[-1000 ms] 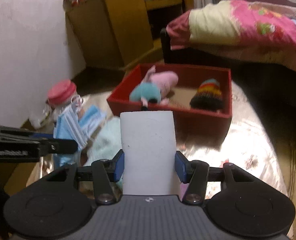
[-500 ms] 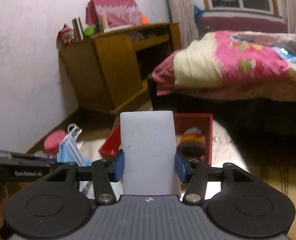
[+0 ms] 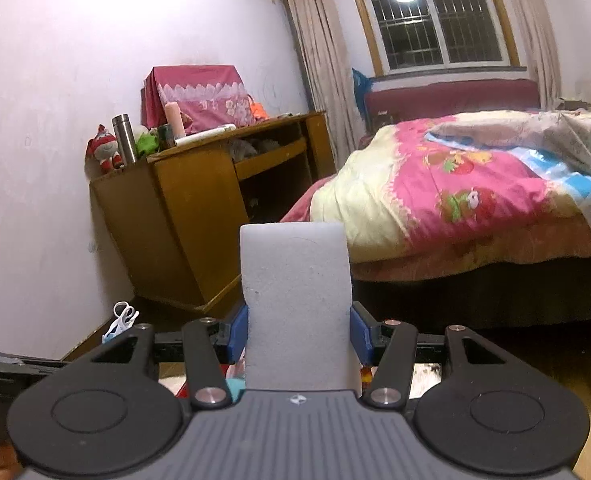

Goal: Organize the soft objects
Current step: 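Lift and carry the face mask and white sponge toward the red box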

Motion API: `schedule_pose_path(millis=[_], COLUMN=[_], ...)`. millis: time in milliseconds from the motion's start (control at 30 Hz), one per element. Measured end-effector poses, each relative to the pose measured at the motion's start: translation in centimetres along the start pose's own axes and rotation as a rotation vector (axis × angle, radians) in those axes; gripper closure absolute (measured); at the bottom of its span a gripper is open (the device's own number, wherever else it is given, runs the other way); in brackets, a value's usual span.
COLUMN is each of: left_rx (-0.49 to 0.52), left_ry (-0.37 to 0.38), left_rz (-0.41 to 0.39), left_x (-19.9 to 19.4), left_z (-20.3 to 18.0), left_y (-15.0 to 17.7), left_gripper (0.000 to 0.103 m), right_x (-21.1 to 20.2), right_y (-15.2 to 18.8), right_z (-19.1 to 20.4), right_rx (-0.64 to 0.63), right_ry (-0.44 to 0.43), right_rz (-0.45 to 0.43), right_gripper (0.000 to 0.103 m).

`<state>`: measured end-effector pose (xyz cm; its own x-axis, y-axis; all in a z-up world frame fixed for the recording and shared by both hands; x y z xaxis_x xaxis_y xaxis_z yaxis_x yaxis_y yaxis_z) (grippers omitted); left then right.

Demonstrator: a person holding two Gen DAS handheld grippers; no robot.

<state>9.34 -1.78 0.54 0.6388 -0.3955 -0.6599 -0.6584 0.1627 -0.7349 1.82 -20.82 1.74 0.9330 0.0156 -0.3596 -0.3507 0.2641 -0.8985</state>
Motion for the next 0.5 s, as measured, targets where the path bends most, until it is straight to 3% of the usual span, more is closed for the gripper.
schedule_pose_path(millis=[233, 500], left_rx=[0.012, 0.038], left_ry=[-0.008, -0.042], left_rz=[-0.034, -0.035], left_x=[0.9, 3.2], left_z=[0.0, 0.4], left_y=[-2.2, -3.5], left_gripper=[0.072, 0.071], right_x=[0.8, 4.6], right_y=[-1.0, -0.9], right_z=[0.3, 0.1], right_rx=[-0.044, -0.075], right_ry=[0.021, 0.036], right_rz=[-0.040, 0.003], right_gripper=[0.081, 0.080])
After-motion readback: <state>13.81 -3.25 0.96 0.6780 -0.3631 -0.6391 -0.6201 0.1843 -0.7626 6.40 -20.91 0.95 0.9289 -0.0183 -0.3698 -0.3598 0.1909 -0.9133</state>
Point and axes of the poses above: each gripper's, at about its wrist camera, not at the fingertips, and x roughly the way its jaws point, z to its left, y to its underside, the point moved 7 cm from there along x, roughly the way its jaws point
